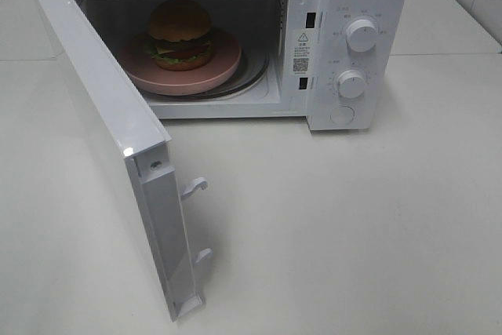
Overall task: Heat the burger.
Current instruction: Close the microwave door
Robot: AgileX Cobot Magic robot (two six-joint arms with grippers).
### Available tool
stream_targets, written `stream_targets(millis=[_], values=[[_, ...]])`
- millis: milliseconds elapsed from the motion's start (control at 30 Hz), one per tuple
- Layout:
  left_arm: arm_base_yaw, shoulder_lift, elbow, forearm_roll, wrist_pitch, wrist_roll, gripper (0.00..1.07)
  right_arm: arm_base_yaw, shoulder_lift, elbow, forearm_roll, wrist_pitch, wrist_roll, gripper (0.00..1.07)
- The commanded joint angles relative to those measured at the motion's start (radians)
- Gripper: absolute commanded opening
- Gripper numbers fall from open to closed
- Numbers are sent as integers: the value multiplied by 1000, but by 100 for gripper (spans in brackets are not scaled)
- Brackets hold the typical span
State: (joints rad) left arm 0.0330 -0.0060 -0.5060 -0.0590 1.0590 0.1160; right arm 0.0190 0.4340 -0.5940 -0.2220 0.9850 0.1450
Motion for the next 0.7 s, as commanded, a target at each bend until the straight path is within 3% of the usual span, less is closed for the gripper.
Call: stream_targets(millis=[33,467,700], values=[[2,-19,1,-1,-13,-5,101,-6,-88,30,2,19,8,71],[2,-19,1,-1,-13,-5,101,-5,-321,80,12,-5,-28,70],[2,-19,1,-1,-13,-5,101,-5,-471,95,53,12,-86,64]])
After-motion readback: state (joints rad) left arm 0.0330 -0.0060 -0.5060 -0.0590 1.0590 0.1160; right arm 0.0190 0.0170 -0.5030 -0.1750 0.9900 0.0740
